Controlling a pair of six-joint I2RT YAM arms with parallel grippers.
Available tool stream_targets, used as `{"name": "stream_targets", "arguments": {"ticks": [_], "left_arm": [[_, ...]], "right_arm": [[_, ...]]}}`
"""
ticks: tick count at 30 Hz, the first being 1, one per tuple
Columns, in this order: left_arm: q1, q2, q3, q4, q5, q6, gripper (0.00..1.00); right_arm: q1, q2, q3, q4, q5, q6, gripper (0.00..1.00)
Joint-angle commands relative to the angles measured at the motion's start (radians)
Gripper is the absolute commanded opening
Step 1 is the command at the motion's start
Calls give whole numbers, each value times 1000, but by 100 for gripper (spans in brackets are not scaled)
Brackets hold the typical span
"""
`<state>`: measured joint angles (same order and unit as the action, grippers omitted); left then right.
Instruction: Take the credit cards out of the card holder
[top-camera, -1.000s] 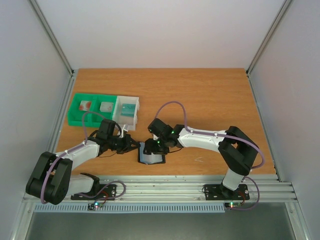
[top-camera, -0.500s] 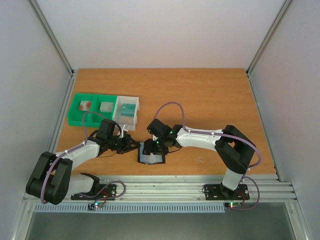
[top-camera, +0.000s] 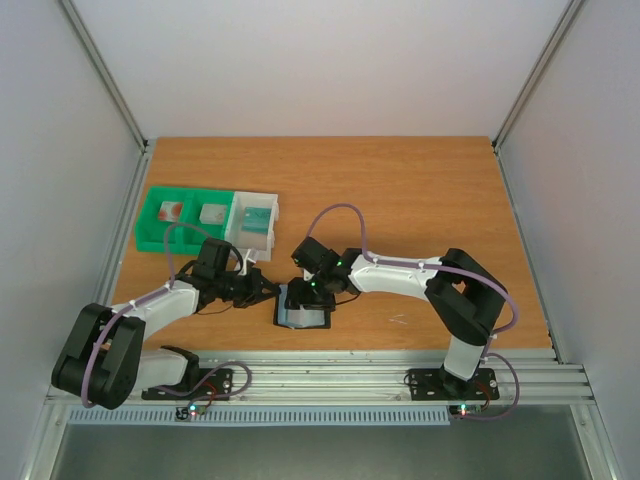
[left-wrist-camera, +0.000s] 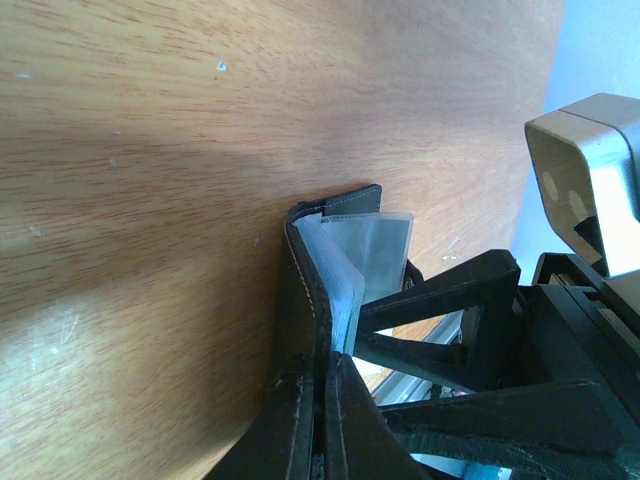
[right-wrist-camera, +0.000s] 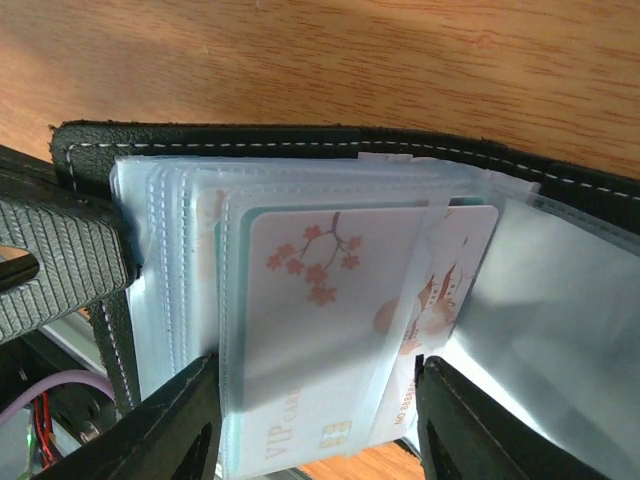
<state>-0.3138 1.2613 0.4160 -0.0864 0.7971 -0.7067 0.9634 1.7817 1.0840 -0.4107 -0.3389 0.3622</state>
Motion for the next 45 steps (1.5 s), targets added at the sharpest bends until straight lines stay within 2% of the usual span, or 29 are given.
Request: {"name": "stream_targets", "arguments": {"ticks": [1, 20, 31, 39, 45], "left_arm": [[2, 4, 0, 40, 30, 9, 0], [2, 31, 5, 41, 21, 24, 0], [2, 40, 29, 9, 8, 42, 1], [2, -11, 54, -79, -60, 60, 22], [2, -91, 75, -145, -101, 55, 33]], "right_arm": [[6, 0, 14, -46, 58, 0, 52], [6, -99, -3, -209, 208, -39, 48], [6, -205, -71, -282, 329, -46, 37], [-4, -227, -97, -177, 250, -63, 20], [-17, -192, -108, -123, 215, -55, 18]]}}
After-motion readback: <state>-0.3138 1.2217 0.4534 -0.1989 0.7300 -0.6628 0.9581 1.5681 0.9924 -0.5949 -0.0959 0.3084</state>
